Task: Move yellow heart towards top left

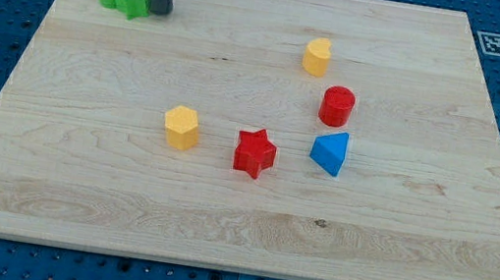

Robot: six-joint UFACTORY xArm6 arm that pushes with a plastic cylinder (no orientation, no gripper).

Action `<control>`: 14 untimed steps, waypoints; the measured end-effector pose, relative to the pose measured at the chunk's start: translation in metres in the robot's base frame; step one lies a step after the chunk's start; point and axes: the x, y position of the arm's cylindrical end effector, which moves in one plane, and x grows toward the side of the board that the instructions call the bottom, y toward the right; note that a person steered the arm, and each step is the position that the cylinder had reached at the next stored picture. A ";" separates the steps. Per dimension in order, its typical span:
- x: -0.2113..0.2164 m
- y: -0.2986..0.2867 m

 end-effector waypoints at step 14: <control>0.047 0.181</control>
